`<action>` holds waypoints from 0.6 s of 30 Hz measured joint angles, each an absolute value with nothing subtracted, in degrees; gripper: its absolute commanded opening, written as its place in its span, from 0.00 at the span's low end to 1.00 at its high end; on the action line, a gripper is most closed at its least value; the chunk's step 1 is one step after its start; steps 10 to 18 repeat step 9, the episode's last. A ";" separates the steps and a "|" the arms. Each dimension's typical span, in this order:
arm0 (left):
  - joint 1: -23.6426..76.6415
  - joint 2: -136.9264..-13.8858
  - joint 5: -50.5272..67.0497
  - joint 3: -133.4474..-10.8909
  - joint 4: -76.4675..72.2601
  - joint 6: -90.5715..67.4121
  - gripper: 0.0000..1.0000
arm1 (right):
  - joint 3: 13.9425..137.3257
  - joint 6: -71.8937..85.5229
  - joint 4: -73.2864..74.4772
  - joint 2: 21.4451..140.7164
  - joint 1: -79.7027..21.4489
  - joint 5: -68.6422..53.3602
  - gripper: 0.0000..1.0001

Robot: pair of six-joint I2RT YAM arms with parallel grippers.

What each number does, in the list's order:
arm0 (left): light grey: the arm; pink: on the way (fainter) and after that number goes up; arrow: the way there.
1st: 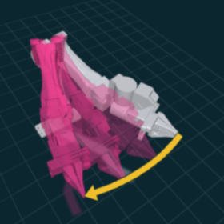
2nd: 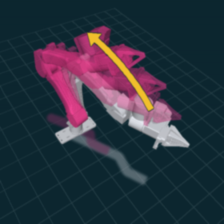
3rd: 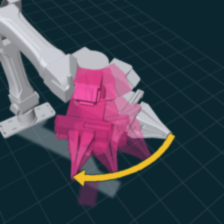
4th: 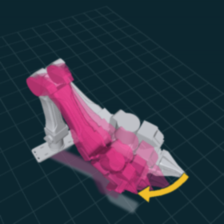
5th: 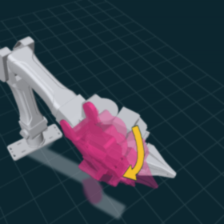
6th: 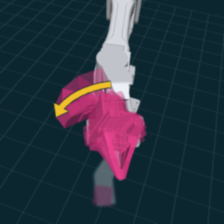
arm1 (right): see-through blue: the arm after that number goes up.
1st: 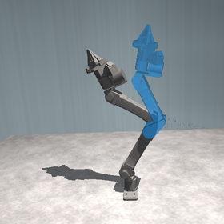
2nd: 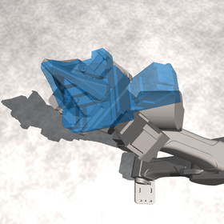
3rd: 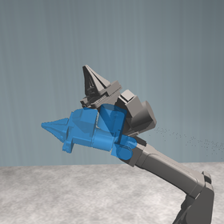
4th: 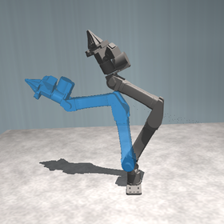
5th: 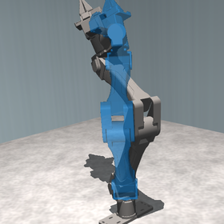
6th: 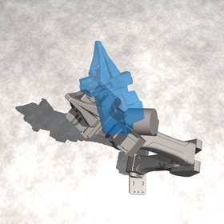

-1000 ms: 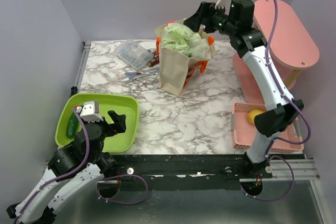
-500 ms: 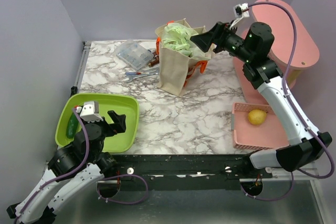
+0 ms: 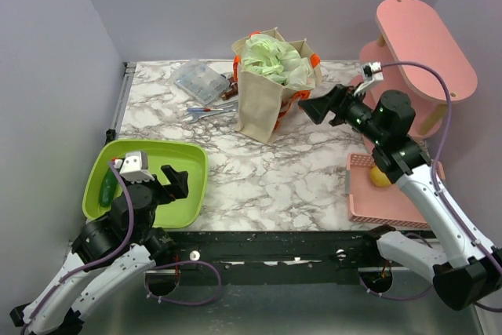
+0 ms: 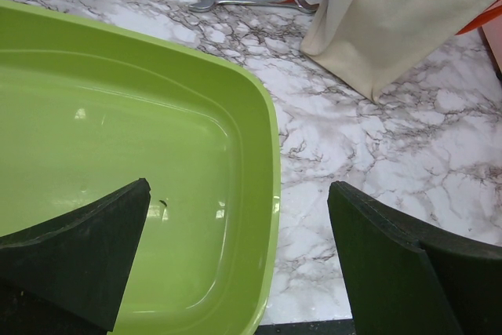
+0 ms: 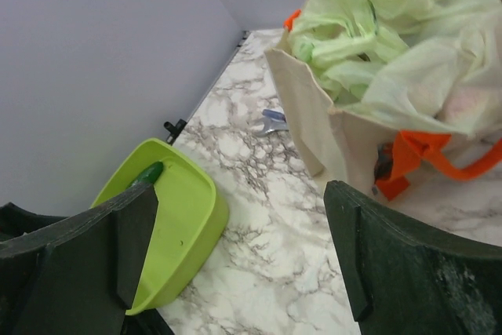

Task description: Place the food into the grocery bag and tie it

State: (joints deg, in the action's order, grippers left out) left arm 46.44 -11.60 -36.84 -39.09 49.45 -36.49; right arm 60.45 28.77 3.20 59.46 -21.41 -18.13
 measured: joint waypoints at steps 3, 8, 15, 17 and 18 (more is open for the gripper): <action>46.44 -12.08 -36.82 -39.09 49.45 -36.49 0.98 | 54.52 30.20 3.64 54.22 -21.41 -16.40 0.97; 46.44 -13.10 -36.82 -39.09 49.47 -36.49 0.98 | 46.33 31.88 3.99 46.28 -21.41 -14.81 1.00; 46.41 -13.10 -36.84 -39.09 49.47 -36.49 0.98 | 45.17 32.21 4.01 45.32 -21.41 -14.57 1.00; 46.41 -13.10 -36.84 -39.09 49.47 -36.49 0.98 | 45.17 32.21 4.01 45.32 -21.41 -14.57 1.00; 46.41 -13.10 -36.84 -39.09 49.47 -36.49 0.98 | 45.17 32.21 4.01 45.32 -21.41 -14.57 1.00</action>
